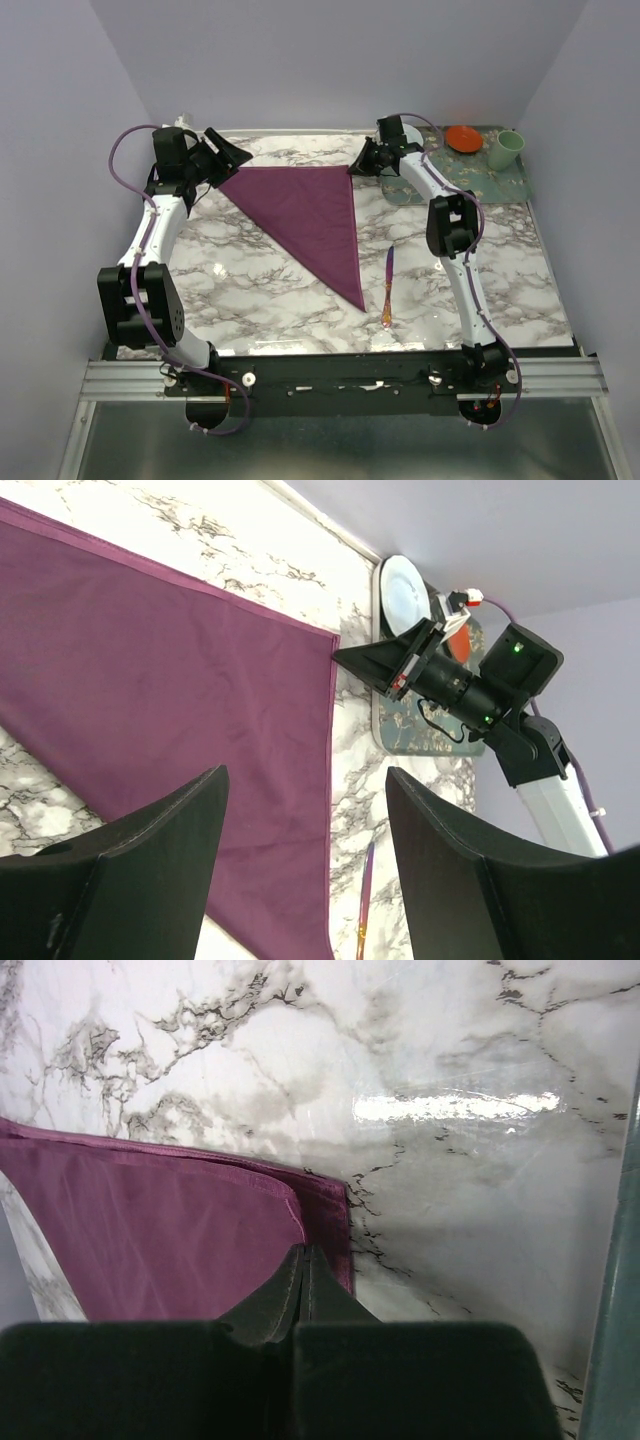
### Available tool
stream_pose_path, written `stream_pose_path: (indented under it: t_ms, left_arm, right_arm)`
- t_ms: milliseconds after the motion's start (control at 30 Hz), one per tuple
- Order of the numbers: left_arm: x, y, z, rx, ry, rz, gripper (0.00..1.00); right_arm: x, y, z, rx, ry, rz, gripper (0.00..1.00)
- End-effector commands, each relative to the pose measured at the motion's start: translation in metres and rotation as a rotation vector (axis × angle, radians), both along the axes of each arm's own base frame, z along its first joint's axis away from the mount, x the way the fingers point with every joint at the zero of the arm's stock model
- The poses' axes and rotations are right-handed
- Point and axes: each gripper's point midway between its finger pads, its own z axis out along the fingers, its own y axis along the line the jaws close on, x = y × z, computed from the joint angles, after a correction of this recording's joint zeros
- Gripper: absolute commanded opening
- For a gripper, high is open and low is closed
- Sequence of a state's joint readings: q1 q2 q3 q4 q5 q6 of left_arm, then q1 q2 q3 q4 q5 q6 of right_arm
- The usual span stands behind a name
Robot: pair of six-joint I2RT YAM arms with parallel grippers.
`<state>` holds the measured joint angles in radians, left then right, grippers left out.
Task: Fold the napkin, place the utensils inside, and roll it up
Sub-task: Fold the napkin
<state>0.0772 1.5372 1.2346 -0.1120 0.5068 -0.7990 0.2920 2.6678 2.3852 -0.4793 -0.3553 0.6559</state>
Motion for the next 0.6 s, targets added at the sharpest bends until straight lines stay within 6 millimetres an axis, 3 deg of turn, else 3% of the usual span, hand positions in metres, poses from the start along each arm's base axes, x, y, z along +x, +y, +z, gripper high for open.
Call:
stream_pose_path:
  t_ms: [0,167,400,567]
  left_arm:
    - [0.001,-0.004,-0.011,-0.018,0.018,-0.024,0.73]
    - [0.009,-0.002,-0.021,-0.014,0.036,-0.015,0.73]
    - [0.037,0.012,-0.054,-0.030,0.092,0.022,0.69]
    - [0.065,0.036,-0.075,0.000,0.125,0.076,0.47]
  right_arm:
    - [0.006,-0.002,-0.001,0.021,-0.006,-0.001,0.05]
    - [0.007,-0.005,0.000,0.006,-0.013,-0.017,0.04]
    - [0.007,-0.004,-0.001,0.015,-0.010,-0.011,0.10]
    - [0.009,-0.006,0.004,0.005,-0.032,-0.006,0.11]
